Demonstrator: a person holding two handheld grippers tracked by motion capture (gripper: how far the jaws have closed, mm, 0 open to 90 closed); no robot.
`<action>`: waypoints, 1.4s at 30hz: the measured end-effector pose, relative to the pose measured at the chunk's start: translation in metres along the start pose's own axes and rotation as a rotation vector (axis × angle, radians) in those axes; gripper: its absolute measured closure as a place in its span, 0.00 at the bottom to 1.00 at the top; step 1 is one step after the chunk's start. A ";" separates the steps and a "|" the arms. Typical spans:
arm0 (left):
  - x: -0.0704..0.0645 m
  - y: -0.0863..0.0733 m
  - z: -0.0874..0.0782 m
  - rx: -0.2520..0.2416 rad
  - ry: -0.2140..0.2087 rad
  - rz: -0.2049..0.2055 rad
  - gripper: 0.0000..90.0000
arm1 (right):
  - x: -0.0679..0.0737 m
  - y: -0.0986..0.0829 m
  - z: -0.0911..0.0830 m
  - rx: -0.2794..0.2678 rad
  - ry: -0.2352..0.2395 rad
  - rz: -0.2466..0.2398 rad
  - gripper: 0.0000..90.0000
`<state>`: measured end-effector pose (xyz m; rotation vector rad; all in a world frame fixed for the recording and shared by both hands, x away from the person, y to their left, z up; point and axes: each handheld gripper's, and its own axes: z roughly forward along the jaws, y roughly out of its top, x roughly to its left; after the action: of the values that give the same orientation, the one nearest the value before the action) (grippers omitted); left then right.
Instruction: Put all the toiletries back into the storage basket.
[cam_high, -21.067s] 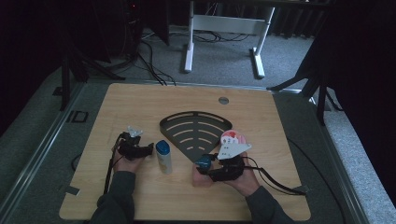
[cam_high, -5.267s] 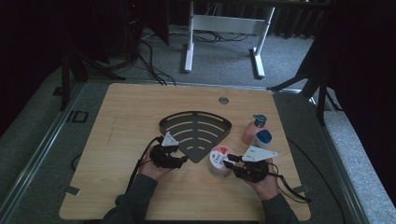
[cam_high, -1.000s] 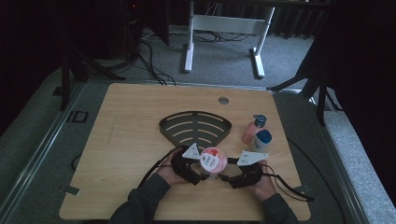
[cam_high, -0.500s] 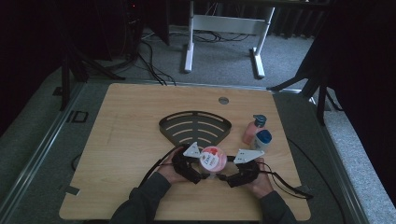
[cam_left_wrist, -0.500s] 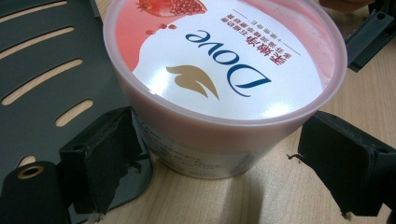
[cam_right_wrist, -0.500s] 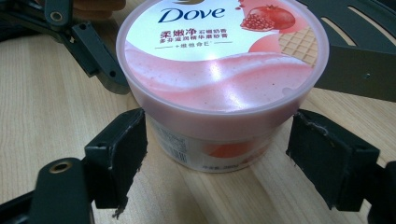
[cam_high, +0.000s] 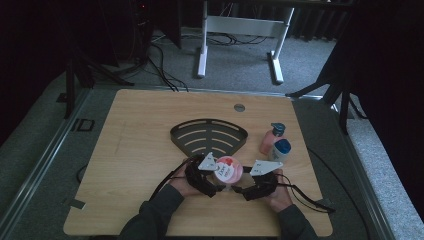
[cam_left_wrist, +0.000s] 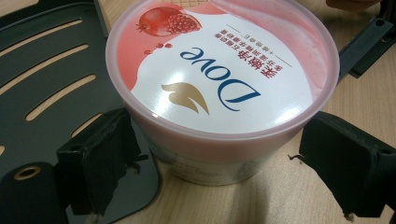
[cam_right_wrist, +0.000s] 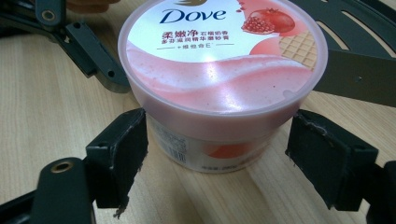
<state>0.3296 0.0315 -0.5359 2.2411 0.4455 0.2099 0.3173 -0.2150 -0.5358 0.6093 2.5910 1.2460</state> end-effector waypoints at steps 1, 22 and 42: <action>0.000 0.000 0.000 -0.002 -0.001 0.000 0.11 | 0.000 0.000 0.000 0.000 -0.001 0.000 0.23; 0.000 0.001 -0.006 -0.008 0.012 0.005 0.12 | 0.005 0.006 -0.002 -0.002 -0.030 -0.028 0.23; 0.018 -0.003 -0.021 0.002 0.062 -0.019 0.12 | 0.004 0.026 0.017 -0.021 -0.060 -0.028 0.24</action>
<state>0.3391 0.0548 -0.5243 2.2366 0.5007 0.2699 0.3267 -0.1870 -0.5257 0.5951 2.5258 1.2255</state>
